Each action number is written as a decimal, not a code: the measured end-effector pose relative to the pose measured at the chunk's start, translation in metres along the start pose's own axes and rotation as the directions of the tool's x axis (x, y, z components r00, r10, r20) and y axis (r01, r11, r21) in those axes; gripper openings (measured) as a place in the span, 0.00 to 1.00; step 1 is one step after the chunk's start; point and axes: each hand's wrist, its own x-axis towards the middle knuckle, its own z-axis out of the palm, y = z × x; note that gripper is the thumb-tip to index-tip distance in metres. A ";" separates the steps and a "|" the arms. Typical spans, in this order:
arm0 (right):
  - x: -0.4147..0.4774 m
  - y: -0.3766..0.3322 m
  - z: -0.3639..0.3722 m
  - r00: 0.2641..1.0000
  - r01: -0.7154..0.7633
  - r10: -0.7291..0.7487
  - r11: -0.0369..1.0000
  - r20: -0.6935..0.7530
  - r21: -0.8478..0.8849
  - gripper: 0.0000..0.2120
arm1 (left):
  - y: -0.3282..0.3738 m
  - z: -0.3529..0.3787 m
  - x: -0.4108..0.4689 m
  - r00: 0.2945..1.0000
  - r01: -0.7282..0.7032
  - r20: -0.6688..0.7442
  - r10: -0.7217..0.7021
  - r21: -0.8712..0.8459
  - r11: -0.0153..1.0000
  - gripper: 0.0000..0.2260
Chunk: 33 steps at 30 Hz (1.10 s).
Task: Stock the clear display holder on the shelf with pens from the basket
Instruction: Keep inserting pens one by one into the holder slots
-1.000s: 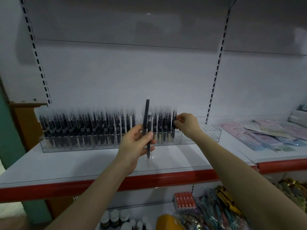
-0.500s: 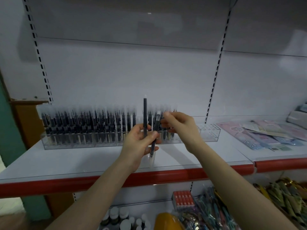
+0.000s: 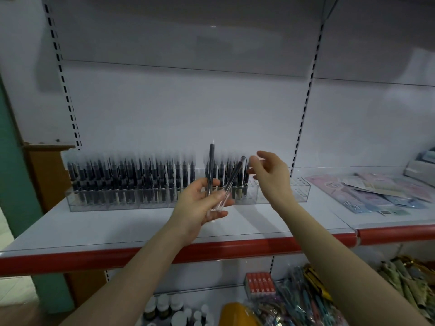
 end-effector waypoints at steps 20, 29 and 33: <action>0.036 0.016 -0.016 0.995 0.096 -0.100 0.971 -0.007 -0.221 0.11 | -0.010 -0.020 0.016 0.984 -0.054 -0.145 0.105 0.323 0.945 0.12; 0.046 0.023 -0.007 0.997 -0.015 0.038 0.951 0.070 -0.309 0.13 | -0.006 -0.028 0.014 0.990 -0.038 -0.122 0.063 0.201 0.979 0.17; 0.047 0.021 -0.007 0.994 -0.027 0.058 0.953 0.095 -0.301 0.13 | -0.007 -0.026 0.011 0.997 -0.044 -0.053 0.059 0.253 0.966 0.30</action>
